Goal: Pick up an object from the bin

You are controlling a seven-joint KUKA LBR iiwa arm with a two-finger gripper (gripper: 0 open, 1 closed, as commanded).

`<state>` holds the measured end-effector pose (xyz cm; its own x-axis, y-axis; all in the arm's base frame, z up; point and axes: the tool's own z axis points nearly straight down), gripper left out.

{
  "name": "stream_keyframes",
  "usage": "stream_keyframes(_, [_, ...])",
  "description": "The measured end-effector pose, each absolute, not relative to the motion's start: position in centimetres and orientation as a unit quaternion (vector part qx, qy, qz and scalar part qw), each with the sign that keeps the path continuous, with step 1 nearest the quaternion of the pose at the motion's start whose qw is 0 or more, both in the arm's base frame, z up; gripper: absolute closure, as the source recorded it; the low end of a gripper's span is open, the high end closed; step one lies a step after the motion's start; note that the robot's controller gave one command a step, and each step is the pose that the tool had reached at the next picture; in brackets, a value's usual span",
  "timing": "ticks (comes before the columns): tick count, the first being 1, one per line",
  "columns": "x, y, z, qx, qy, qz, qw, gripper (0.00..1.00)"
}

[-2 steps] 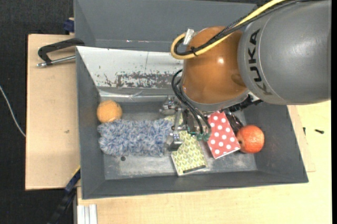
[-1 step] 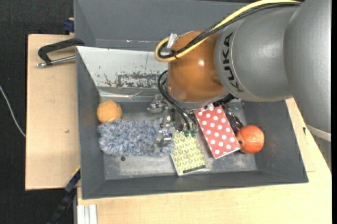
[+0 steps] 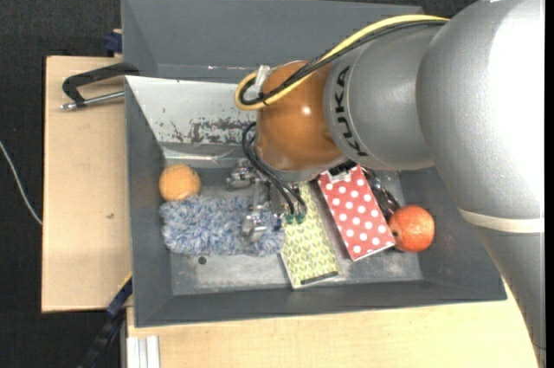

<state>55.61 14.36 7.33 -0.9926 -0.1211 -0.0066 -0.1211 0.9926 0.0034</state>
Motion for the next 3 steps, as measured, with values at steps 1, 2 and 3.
stream_keyframes(1, [54.5, 12.7, 7.3, -0.062, 0.998, 0.002, 0.004, 0.0])
stream_keyframes(2, [55.6, 14.2, 7.4, -0.061, 0.998, 0.001, 0.002, 0.0])
stream_keyframes(3, [54.7, 13.0, 7.6, -0.062, 0.998, 0.003, 0.003, 1.0])
